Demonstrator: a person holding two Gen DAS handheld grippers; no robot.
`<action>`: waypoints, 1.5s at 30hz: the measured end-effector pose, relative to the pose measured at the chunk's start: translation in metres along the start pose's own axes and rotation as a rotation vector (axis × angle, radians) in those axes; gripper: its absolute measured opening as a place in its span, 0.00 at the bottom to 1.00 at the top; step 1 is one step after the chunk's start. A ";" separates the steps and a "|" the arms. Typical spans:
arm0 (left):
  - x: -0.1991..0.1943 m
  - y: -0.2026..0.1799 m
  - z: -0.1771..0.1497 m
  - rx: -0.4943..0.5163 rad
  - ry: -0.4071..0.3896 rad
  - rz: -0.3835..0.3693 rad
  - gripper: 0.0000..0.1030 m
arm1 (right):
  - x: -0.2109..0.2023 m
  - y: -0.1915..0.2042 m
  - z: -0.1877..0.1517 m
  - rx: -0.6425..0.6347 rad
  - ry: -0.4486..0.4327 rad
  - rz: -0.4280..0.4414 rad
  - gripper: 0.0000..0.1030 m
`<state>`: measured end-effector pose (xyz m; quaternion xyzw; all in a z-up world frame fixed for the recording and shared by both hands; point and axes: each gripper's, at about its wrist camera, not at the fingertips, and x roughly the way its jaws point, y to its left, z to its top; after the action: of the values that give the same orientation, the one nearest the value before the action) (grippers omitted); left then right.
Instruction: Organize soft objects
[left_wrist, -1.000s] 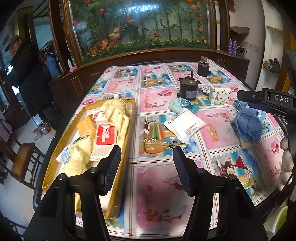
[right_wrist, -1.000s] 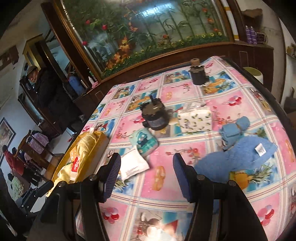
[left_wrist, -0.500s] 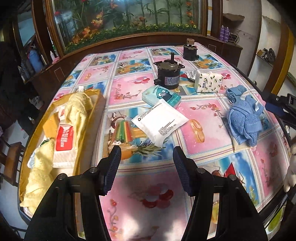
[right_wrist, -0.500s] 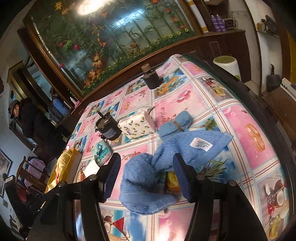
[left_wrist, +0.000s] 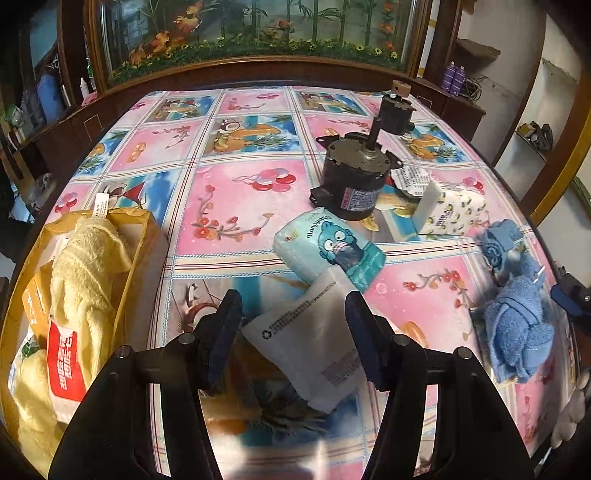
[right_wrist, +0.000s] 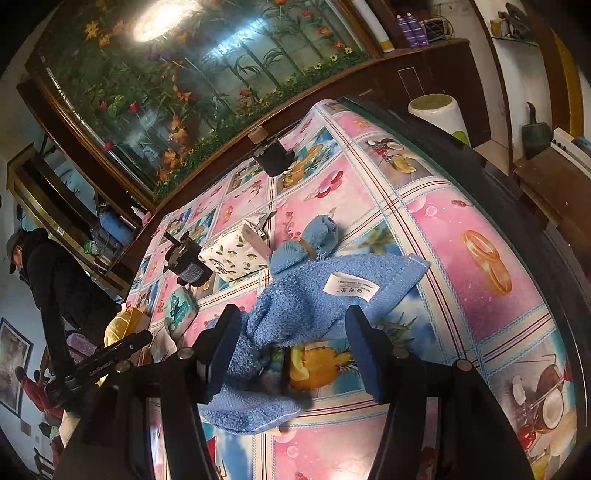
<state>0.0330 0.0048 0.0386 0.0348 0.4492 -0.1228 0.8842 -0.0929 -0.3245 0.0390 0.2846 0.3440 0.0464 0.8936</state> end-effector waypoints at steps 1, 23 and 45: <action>0.008 0.001 0.000 -0.001 0.017 -0.011 0.57 | 0.001 0.001 0.000 0.000 0.003 0.004 0.57; -0.001 -0.037 -0.023 0.176 0.024 -0.207 0.61 | 0.040 0.056 -0.021 -0.132 0.178 0.011 0.63; -0.084 -0.065 -0.057 0.284 -0.250 0.064 0.14 | 0.038 0.106 -0.045 -0.306 0.171 -0.033 0.40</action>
<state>-0.0751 -0.0328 0.0755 0.1582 0.3126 -0.1603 0.9228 -0.0806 -0.2037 0.0469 0.1344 0.4123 0.1078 0.8946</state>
